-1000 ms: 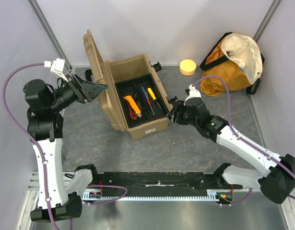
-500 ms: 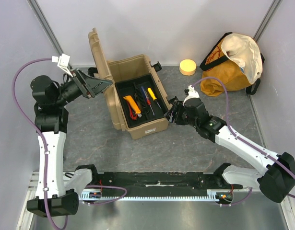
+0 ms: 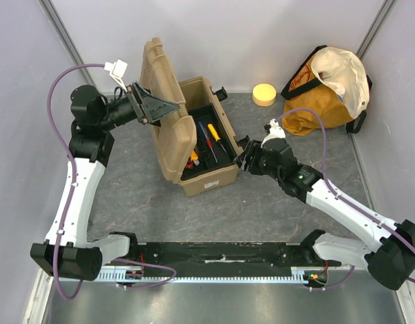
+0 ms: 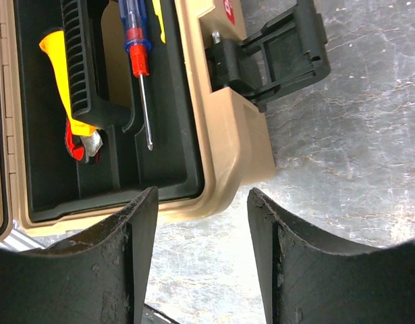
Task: Pack the tool kit
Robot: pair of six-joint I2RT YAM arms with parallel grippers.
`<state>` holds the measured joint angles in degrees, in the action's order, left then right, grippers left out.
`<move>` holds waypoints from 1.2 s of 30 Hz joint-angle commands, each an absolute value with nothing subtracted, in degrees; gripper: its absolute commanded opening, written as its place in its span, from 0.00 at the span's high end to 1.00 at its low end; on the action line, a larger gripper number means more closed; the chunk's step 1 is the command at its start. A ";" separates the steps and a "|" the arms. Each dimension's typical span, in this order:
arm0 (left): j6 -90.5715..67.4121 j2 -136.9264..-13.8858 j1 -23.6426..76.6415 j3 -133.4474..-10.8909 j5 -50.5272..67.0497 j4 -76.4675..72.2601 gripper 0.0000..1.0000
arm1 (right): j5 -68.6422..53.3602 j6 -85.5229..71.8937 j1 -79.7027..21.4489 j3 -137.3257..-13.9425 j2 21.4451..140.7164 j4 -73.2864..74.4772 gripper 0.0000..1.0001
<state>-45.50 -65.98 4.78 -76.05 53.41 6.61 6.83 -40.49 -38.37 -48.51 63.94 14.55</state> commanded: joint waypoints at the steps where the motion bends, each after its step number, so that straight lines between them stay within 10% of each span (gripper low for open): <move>1: -46.93 -69.78 5.89 -80.94 50.71 4.13 0.28 | 12.03 -40.26 -37.88 -50.09 61.53 16.43 0.37; 14: -42.55 -67.60 7.21 -81.22 48.52 7.99 0.27 | 33.75 -39.91 -37.09 -53.08 54.94 30.23 0.31; 26: -25.84 -64.33 7.29 -68.21 19.43 28.74 0.26 | 8.89 -28.04 -37.18 -59.76 59.31 18.02 0.10; 36: -26.02 -67.32 7.21 -62.93 14.68 27.86 0.24 | -2.45 -28.65 -37.18 -61.44 71.27 12.31 0.12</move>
<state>-28.97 -66.41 7.14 -63.51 17.98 29.15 4.73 -29.45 -37.12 -59.61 68.79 16.40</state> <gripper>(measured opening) 0.757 0.899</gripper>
